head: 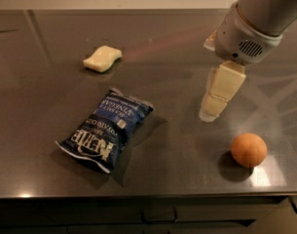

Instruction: Move blue chip bag near sponge

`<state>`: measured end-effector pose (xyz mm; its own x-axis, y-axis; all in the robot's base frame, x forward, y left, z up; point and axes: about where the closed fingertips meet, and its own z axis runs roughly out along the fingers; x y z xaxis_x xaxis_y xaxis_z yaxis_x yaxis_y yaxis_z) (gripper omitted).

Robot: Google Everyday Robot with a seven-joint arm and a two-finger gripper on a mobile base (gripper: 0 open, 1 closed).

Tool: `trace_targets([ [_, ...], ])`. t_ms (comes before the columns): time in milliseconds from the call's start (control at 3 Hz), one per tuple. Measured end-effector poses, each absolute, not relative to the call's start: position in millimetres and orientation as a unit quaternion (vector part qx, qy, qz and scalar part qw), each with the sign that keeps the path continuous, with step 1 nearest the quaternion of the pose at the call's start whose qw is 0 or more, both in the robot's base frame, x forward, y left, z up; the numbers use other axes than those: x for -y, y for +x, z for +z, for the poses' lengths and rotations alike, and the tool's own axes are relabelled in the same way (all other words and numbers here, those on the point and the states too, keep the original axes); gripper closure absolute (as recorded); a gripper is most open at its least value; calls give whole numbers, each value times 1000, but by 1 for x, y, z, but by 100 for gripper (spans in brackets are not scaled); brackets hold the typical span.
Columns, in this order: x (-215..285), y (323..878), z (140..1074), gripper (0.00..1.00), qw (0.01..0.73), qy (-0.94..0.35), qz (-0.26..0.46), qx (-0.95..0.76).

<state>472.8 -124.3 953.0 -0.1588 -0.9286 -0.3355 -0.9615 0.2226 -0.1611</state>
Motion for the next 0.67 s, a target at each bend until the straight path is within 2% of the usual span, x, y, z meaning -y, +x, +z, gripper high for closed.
trace_targets([
  [667,52,486,914,0,161,-634,95,-750],
])
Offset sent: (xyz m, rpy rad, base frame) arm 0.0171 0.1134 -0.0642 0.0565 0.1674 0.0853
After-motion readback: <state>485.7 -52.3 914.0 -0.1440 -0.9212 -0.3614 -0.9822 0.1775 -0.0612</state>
